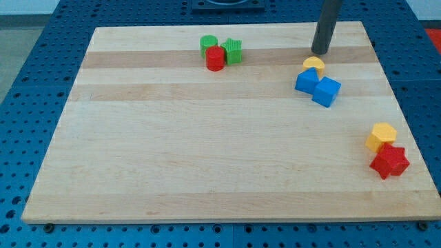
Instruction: Move the yellow heart in between the blue triangle and blue cube
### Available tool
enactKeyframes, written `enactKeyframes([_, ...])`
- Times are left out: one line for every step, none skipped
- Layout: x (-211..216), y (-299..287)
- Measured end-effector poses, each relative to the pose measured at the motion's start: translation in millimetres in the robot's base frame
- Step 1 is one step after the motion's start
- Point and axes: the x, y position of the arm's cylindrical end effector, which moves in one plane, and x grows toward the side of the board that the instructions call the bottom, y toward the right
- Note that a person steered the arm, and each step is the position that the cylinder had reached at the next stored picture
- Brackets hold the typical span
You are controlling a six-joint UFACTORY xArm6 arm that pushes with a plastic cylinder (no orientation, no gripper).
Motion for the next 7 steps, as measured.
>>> enactKeyframes([-1.9,-27.6])
enactKeyframes([3.5,-35.5])
enactKeyframes([6.5,-35.1])
enactKeyframes([79.6,9.6])
enactKeyframes([164.5,67.3])
enactKeyframes([171.8,71.1])
enactKeyframes([171.8,71.1])
